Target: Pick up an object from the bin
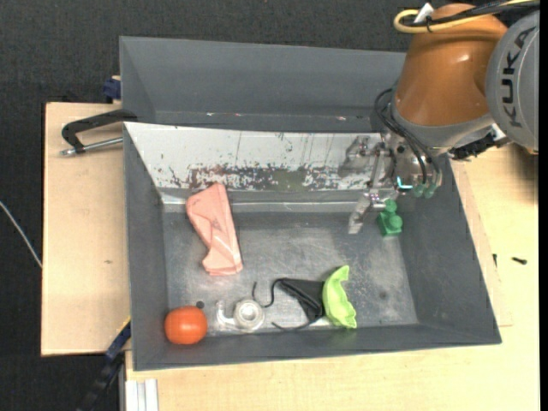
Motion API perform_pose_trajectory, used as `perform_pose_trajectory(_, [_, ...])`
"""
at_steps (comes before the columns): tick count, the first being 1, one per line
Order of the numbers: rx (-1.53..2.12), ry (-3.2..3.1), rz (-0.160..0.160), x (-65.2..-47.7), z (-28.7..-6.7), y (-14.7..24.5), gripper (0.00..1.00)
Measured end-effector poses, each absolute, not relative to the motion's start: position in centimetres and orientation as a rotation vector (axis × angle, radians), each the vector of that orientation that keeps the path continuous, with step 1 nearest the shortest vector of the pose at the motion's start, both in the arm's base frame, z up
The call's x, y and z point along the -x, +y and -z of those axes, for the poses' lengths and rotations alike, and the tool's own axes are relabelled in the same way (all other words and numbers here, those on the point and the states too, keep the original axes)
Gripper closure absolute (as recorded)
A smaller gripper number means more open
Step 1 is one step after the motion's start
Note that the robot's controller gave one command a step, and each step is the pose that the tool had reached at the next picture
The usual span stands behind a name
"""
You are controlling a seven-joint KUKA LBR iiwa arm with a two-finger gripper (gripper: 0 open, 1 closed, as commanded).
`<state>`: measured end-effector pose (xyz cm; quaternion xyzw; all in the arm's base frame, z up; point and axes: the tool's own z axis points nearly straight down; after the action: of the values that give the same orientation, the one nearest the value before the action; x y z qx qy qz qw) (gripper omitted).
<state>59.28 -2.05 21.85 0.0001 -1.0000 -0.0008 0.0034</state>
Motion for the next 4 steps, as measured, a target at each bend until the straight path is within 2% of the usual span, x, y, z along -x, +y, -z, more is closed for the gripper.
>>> perform_pose_trajectory(1, [-0.001, -3.144, 0.002, -59.4, -22.3, -2.1, 0.00])
perform_pose_trajectory(2, [-0.218, -3.137, 0.001, -56.4, -17.0, -1.1, 0.00])
perform_pose_trajectory(3, [-0.800, -3.037, 0.002, -52.9, -15.3, -1.2, 0.00])
perform_pose_trajectory(4, [-1.187, -2.911, 0.000, -51.1, -10.3, -0.8, 0.00])
